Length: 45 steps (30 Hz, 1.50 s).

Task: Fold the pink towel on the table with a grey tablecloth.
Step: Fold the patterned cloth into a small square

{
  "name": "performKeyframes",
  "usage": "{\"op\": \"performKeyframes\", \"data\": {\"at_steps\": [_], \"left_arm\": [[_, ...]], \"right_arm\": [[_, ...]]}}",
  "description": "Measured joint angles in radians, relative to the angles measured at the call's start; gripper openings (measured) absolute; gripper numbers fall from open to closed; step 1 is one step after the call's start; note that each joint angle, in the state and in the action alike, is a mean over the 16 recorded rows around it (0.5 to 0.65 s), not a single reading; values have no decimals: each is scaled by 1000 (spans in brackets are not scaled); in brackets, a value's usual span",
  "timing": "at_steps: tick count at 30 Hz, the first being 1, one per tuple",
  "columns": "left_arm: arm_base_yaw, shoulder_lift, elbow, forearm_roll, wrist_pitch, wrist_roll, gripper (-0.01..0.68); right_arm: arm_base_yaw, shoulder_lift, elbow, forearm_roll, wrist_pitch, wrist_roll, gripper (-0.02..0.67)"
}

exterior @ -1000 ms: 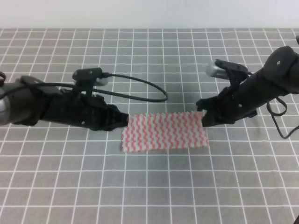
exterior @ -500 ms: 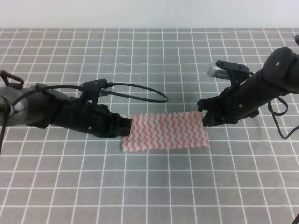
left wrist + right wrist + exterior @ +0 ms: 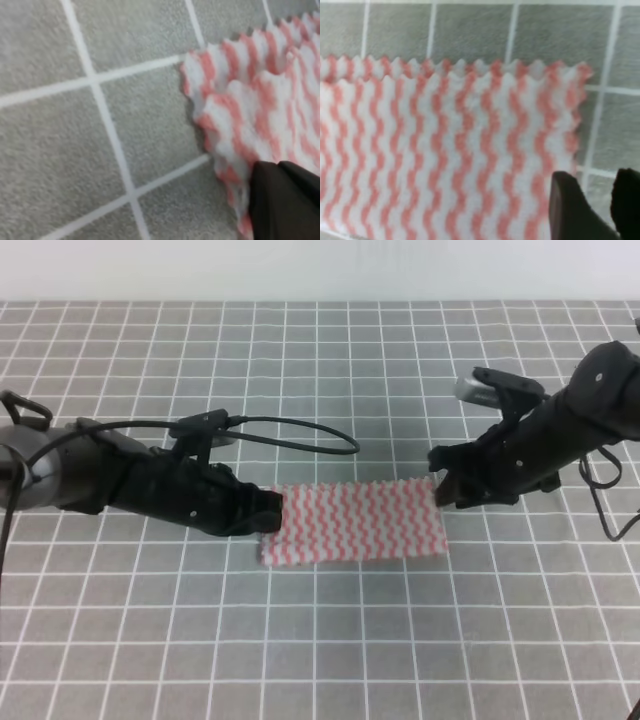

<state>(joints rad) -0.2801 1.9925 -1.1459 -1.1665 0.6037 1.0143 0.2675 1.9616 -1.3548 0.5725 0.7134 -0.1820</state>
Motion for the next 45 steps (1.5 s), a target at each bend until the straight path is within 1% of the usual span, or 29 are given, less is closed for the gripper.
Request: {"op": "performKeyframes", "data": {"at_steps": [8, 21, 45], "left_arm": [[0, -6, 1, 7, 4, 0, -2], [0, -10, 3, 35, 5, 0, -1], [0, -11, 2, 41, 5, 0, -1]], "right_arm": [[-10, 22, 0, 43, -3, -16, 217], [-10, 56, -2, 166, -4, -120, 226], [-7, 84, -3, 172, 24, -133, 220]]}}
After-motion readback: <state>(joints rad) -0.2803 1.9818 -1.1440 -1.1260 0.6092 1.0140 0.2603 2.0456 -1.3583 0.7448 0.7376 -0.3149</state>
